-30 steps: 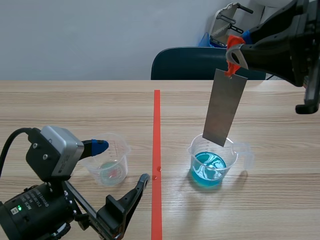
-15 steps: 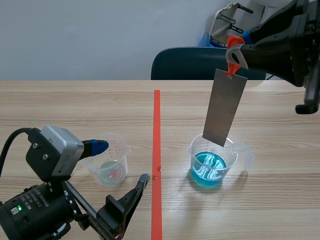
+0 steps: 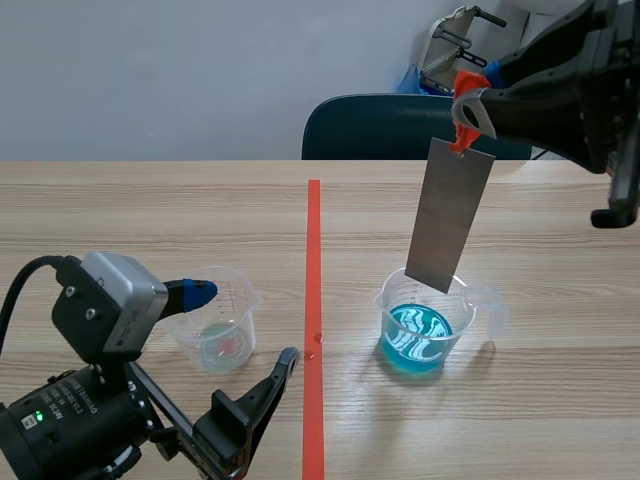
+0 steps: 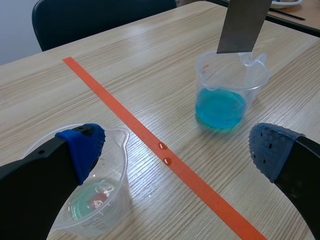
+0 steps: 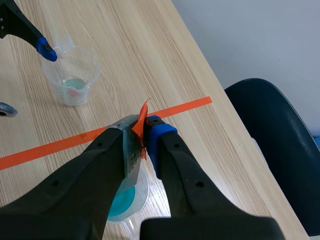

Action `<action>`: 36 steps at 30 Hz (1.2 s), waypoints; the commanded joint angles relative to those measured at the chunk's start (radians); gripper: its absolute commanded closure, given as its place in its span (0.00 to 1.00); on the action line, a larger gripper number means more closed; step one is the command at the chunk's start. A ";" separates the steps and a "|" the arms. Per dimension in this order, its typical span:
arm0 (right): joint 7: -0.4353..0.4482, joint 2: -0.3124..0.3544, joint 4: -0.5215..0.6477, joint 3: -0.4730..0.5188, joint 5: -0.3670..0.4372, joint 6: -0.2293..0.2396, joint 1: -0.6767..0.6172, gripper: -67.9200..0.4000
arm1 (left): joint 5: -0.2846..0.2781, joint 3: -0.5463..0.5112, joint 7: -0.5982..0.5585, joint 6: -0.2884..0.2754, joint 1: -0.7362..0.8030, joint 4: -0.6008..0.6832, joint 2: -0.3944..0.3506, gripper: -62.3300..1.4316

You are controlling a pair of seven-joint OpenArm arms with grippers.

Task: Do the redox reaction experiment

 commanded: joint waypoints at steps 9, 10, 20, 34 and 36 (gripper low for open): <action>0.009 0.002 0.012 0.005 0.006 -0.003 0.012 0.98 | -0.002 0.003 -0.016 -0.002 -0.003 0.014 0.008 0.01; 0.012 0.002 0.012 0.005 0.006 -0.003 0.012 0.98 | -0.002 0.003 -0.016 -0.002 -0.003 0.014 0.008 0.01; 0.015 0.000 0.012 0.003 -0.010 0.001 0.011 0.98 | -0.002 0.003 -0.016 -0.002 -0.003 0.014 0.008 0.01; 0.161 -0.141 -0.183 -0.095 -0.263 0.112 0.011 0.98 | -0.002 0.003 -0.014 -0.002 -0.003 0.014 0.008 0.01; 0.200 -0.161 -0.228 -0.114 -0.328 0.112 0.011 0.98 | -0.002 0.003 -0.014 -0.002 -0.003 0.014 0.008 0.01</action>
